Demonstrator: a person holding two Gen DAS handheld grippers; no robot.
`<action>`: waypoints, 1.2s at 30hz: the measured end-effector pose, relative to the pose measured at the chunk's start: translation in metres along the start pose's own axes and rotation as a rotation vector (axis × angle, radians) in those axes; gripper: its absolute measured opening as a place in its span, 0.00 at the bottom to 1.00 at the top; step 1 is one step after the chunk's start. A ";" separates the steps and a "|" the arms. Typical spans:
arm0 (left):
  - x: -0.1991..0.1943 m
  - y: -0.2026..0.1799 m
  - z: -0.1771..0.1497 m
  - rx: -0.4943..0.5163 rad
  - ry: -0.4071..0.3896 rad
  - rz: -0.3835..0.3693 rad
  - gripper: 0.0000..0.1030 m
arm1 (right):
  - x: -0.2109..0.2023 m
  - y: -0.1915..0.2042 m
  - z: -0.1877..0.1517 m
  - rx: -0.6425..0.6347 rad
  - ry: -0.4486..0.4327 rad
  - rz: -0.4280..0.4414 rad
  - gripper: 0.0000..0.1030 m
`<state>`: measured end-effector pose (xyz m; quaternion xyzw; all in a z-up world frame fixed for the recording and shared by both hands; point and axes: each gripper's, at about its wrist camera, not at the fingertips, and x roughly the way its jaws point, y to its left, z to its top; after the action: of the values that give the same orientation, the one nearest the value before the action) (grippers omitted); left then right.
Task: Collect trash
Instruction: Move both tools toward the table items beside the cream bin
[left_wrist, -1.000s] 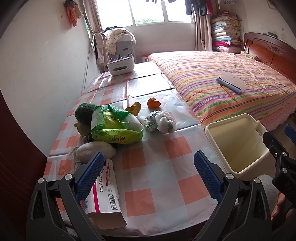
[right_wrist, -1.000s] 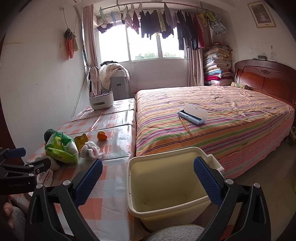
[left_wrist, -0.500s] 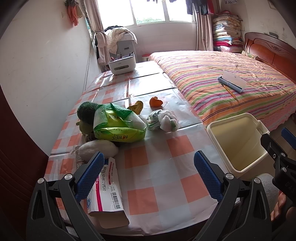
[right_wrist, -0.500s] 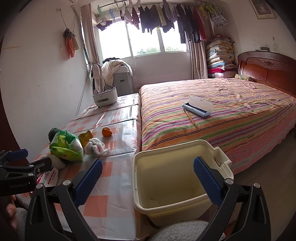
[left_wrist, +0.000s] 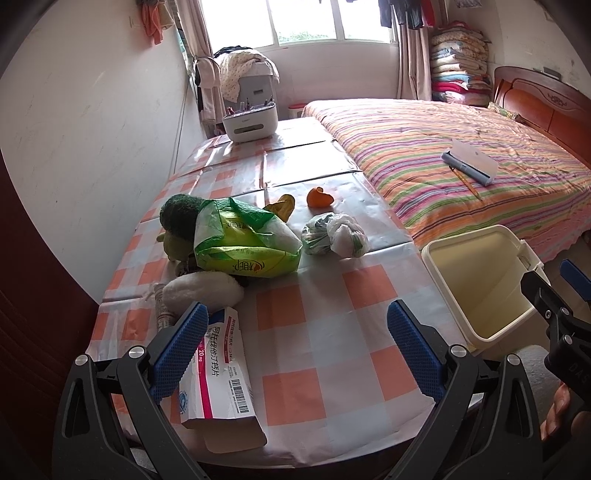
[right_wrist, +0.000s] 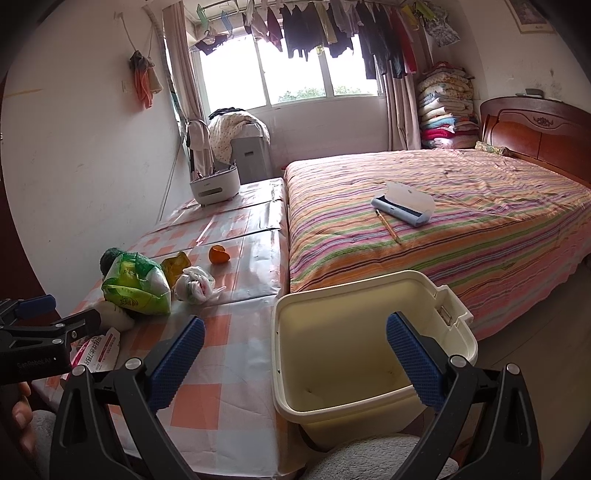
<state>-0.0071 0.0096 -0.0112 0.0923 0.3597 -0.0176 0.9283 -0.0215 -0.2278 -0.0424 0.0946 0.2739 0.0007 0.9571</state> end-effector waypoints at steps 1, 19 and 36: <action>0.000 0.000 0.000 0.000 0.001 0.000 0.93 | 0.001 0.000 0.000 -0.001 0.003 0.001 0.93; 0.004 0.013 -0.004 -0.030 0.025 0.017 0.93 | 0.013 0.003 0.000 -0.009 0.026 0.016 0.93; 0.024 0.061 -0.023 -0.164 0.129 0.054 0.93 | 0.038 0.036 0.014 -0.114 0.022 0.109 0.93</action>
<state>0.0016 0.0749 -0.0337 0.0265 0.4161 0.0430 0.9079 0.0198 -0.1931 -0.0446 0.0545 0.2785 0.0693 0.9564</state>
